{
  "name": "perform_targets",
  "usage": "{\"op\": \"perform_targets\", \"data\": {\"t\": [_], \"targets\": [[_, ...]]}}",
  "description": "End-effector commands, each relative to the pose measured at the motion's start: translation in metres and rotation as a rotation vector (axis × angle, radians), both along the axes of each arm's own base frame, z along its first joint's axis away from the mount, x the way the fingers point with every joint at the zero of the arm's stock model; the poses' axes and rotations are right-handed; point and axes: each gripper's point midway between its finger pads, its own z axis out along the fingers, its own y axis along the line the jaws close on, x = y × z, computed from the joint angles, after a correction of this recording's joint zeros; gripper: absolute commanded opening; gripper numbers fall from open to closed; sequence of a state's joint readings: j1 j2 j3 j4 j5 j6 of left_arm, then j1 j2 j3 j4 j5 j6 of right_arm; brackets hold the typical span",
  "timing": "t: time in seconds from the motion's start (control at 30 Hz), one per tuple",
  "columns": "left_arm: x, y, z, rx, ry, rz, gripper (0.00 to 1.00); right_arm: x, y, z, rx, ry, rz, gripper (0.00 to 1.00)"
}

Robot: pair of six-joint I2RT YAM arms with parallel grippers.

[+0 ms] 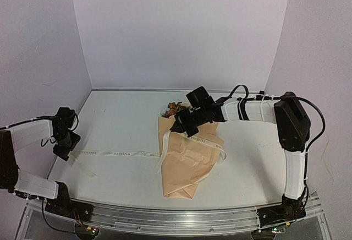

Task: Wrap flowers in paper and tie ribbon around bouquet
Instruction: Pick up the left side of the ribbon from the folded bouquet.

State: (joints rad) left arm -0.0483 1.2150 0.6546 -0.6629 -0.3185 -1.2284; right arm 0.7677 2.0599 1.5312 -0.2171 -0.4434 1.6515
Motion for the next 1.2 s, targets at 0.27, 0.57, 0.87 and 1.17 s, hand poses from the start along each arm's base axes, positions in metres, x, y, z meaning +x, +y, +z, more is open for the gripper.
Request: {"op": "perform_targets", "data": {"t": [0.27, 0.57, 0.87, 1.17], "targets": [[0.031, 0.031, -0.01, -0.01, 0.076, -0.045, 0.55, 0.012, 0.01, -0.021, 0.045, 0.027, -0.039, 0.0], [0.0, 0.027, -0.02, -0.023, 0.134, -0.04, 0.51, 0.018, 0.013, -0.02, 0.058, 0.021, -0.049, 0.0], [-0.01, 0.025, -0.031, -0.03, 0.154, -0.038, 0.45, 0.018, 0.013, -0.022, 0.059, 0.024, -0.056, 0.0], [-0.002, 0.024, -0.04, -0.025, 0.15, -0.081, 0.33, 0.02, 0.013, -0.021, 0.06, 0.018, -0.059, 0.0]]}}
